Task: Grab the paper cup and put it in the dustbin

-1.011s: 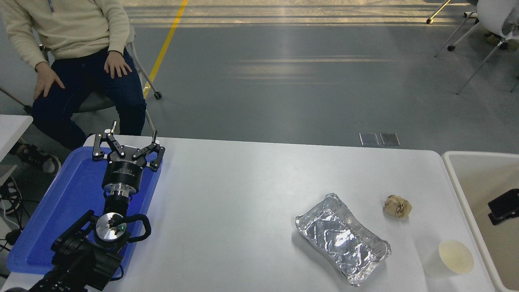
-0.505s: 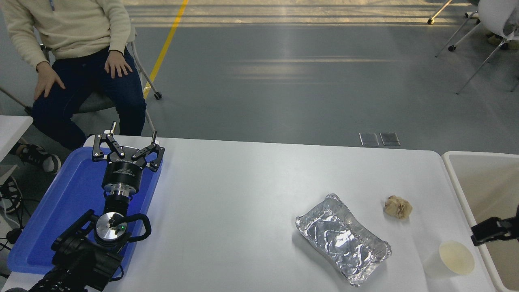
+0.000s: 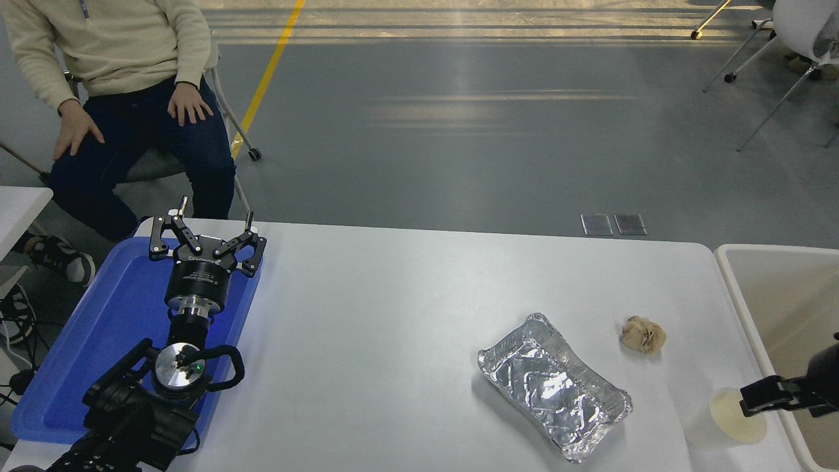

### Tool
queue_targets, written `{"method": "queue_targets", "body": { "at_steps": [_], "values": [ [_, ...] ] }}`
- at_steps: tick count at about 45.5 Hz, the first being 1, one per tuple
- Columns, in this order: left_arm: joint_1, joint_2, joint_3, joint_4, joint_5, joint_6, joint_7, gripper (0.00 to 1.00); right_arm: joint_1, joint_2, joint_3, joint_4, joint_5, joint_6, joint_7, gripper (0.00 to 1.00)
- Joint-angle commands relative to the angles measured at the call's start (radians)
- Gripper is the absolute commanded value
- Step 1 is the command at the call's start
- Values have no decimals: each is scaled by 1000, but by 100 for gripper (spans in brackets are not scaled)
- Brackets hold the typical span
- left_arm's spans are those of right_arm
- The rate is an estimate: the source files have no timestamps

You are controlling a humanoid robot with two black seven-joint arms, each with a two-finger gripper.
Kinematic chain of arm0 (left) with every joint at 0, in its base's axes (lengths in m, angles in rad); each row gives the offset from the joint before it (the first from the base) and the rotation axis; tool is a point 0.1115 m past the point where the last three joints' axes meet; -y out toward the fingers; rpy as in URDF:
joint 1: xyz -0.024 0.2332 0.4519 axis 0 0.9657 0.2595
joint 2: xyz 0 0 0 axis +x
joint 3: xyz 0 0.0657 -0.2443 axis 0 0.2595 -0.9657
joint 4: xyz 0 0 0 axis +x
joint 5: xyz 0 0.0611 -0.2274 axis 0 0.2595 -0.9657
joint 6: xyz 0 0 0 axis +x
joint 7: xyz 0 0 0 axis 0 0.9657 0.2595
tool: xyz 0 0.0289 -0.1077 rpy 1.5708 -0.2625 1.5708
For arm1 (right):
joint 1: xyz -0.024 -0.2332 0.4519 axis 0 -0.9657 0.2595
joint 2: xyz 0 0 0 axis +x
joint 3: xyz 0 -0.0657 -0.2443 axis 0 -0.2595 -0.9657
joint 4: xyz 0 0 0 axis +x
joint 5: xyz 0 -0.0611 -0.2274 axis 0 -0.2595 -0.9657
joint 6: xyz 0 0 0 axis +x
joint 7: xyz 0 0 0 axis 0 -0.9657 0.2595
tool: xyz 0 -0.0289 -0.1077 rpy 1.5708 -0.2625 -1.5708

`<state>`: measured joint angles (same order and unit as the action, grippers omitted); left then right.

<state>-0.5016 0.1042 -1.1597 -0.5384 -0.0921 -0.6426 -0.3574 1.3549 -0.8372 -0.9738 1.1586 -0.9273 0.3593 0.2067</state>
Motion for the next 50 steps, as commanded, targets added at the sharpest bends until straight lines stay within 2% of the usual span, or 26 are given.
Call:
{"method": "queue_targets", "body": {
  "at_steps": [1,12,17,21,27,30,32,50],
  "values": [
    [0,0,0,0,0,0,0,100,-108,36,53,-62,1,-36,0,100],
    [0,0,0,0,0,0,0,100,-151,72,60,-99,-1,-62,5,98],
    [0,0,0,0,0,0,0,100,-161,73,58,-108,-1,-72,8,91],
    [0,0,0,0,0,0,0,100,-165,76,58,-108,-1,-79,8,74],
    [0,0,0,0,0,0,0,100,-165,75,58,-108,1,-82,10,34],
    [0,0,0,0,0,0,0,100,-163,75,58,-108,-1,-83,10,19],
    [0,0,0,0,0,0,0,100,-163,73,58,-108,-1,-82,14,0],
    [0,0,0,0,0,0,0,100,-152,64,58,-99,1,-103,17,0]
  ]
}}
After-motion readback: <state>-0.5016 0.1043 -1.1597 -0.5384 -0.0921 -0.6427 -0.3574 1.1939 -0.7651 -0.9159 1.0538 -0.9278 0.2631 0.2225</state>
